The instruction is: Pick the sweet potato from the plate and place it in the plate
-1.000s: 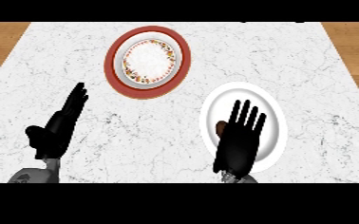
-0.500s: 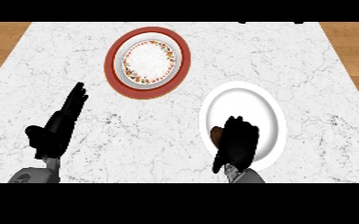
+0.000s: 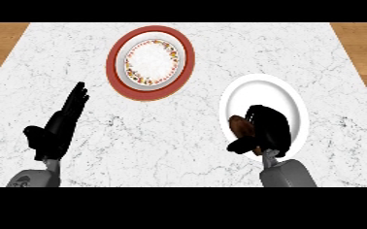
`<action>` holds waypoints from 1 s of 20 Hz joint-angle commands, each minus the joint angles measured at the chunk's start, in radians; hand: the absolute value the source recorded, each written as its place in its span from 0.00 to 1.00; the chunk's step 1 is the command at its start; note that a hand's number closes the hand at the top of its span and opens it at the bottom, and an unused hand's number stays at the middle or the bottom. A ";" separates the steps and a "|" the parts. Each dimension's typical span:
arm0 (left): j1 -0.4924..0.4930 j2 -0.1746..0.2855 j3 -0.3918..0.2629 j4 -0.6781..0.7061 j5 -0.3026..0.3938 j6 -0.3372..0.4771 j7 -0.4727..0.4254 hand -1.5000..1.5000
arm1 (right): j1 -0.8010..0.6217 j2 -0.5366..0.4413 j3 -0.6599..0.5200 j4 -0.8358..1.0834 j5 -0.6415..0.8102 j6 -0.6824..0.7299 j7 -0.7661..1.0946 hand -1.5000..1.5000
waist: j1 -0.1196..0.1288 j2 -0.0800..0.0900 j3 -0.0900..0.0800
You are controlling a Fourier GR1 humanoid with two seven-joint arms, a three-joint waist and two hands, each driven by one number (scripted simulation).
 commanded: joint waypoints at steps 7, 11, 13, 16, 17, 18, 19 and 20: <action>-0.007 -0.028 0.030 0.007 -0.030 -0.004 0.018 0.50 | -0.035 -0.027 0.000 -0.182 0.012 -0.028 -0.090 1.00 | -0.004 0.001 0.000; -0.008 -0.021 0.048 0.031 -0.021 -0.042 -0.004 0.50 | -0.033 0.004 0.065 -0.364 0.067 0.038 -0.007 1.00 | -0.008 0.000 -0.001; -0.015 -0.012 0.054 0.038 -0.036 -0.046 0.004 0.50 | 0.022 -0.038 0.064 -0.446 0.072 0.034 -0.040 1.00 | -0.010 0.000 0.000; 0.018 -0.025 0.048 0.053 -0.040 -0.059 -0.058 0.50 | -0.095 0.007 0.073 -0.484 0.131 0.016 0.008 1.00 | -0.006 0.000 -0.001; 0.036 -0.048 0.021 -0.033 -0.059 -0.016 0.009 0.50 | -0.086 -0.014 0.056 -0.463 0.139 -0.016 -0.029 1.00 | -0.001 0.000 0.000; 0.063 -0.047 0.017 -0.064 -0.057 -0.022 0.020 0.50 | -0.145 -0.015 0.015 -0.436 0.118 -0.009 -0.044 1.00 | 0.004 0.000 0.000; 0.000 -0.047 0.032 -0.008 -0.051 -0.034 0.021 0.50 | -0.191 0.042 0.067 -0.457 0.170 0.023 0.028 1.00 | 0.000 0.001 0.000; 0.001 -0.063 0.028 0.011 -0.072 -0.024 0.003 0.50 | -0.190 0.047 0.082 -0.441 0.189 0.017 0.015 1.00 | -0.001 0.002 0.000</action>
